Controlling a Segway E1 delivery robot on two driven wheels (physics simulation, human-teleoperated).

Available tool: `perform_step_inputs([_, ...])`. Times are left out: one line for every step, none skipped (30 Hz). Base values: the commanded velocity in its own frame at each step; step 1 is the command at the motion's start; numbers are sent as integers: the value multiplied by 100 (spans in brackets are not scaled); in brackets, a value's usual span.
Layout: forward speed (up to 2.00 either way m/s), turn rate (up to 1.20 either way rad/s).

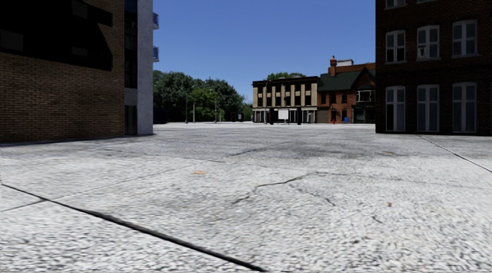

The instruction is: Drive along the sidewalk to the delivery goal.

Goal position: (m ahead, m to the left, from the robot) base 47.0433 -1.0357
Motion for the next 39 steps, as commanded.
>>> perform_step_inputs([200, 0])
perform_step_inputs([200, 0])
perform_step_inputs([200, 3])
perform_step_inputs([200, 14])
perform_step_inputs([200, 20])
perform_step_inputs([200, 20])
perform_step_inputs([200, 23])
perform_step_inputs([200, 24])
perform_step_inputs([200, 25])
perform_step_inputs([200, 25])
perform_step_inputs([200, 25])
perform_step_inputs([200, 25])
perform_step_inputs([200, 25])
perform_step_inputs([200, 25])
perform_step_inputs([200, 25])
perform_step_inputs([200, 25])
perform_step_inputs([200, 25])
perform_step_inputs([200, 25])
perform_step_inputs([200, 25])
perform_step_inputs([200, 25])
perform_step_inputs([200, 25])
perform_step_inputs([200, 25])
perform_step_inputs([200, 25])
perform_step_inputs([200, 25])
perform_step_inputs([200, 25])
perform_step_inputs([200, 24])
perform_step_inputs([200, 24])
perform_step_inputs([200, 22])
perform_step_inputs([200, 12])
perform_step_inputs([200, 6])
perform_step_inputs([200, 3])
perform_step_inputs([200, 3])
perform_step_inputs([200, 0])
perform_step_inputs([200, 0])
perform_step_inputs([200, 0])
perform_step_inputs([200, 0])
perform_step_inputs([200, 0])
perform_step_inputs([200, 0])
perform_step_inputs([200, 0])
